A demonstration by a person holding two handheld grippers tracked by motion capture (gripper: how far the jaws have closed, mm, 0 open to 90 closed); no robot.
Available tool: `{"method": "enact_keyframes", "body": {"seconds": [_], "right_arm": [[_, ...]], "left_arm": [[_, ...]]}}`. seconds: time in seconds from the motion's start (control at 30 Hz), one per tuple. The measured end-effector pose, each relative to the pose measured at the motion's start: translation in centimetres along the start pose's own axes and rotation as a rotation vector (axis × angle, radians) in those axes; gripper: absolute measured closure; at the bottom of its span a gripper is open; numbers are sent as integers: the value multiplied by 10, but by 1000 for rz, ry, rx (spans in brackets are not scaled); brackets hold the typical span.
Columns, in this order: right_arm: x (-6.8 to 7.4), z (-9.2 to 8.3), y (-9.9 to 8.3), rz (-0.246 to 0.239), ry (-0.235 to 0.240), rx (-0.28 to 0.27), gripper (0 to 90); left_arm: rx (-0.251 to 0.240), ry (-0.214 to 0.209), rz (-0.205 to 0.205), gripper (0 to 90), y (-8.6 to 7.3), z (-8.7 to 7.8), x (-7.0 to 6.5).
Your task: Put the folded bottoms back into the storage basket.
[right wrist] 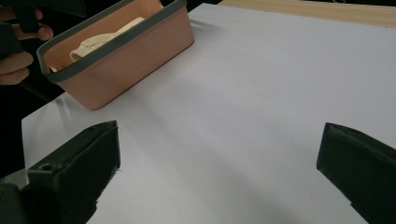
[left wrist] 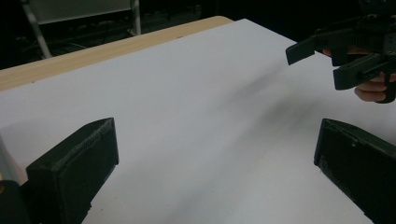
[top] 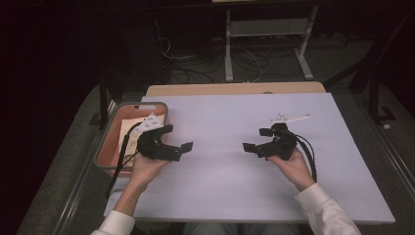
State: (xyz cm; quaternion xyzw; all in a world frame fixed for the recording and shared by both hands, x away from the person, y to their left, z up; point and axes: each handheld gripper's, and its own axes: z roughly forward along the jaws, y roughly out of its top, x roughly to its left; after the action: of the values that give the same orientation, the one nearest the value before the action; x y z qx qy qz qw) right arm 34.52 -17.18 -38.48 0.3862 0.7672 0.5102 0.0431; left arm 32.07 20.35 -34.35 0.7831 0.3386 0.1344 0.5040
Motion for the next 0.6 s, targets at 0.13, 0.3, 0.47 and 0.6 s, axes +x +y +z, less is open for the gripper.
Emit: {"method": "enact_keyframes", "body": {"seconds": [0.13, 0.3, 0.47, 0.6], "right_arm": [[-2, -6, -7, 5, -5, -8, 0], [-4, -14, -14, -2, -7, -16, 0], [-6, -21, -22, -1, -14, -21, 0], [-8, -28, -26, 2, -20, -36, 0]], "left_arm": [[7, -9, 5, 0, -3, 2, -4], [21, -20, 11, 0, -9, 6, -9], [28, -28, 3, 0, -15, 8, -11], [43, -32, 10, 0, -20, 10, -14]]}}
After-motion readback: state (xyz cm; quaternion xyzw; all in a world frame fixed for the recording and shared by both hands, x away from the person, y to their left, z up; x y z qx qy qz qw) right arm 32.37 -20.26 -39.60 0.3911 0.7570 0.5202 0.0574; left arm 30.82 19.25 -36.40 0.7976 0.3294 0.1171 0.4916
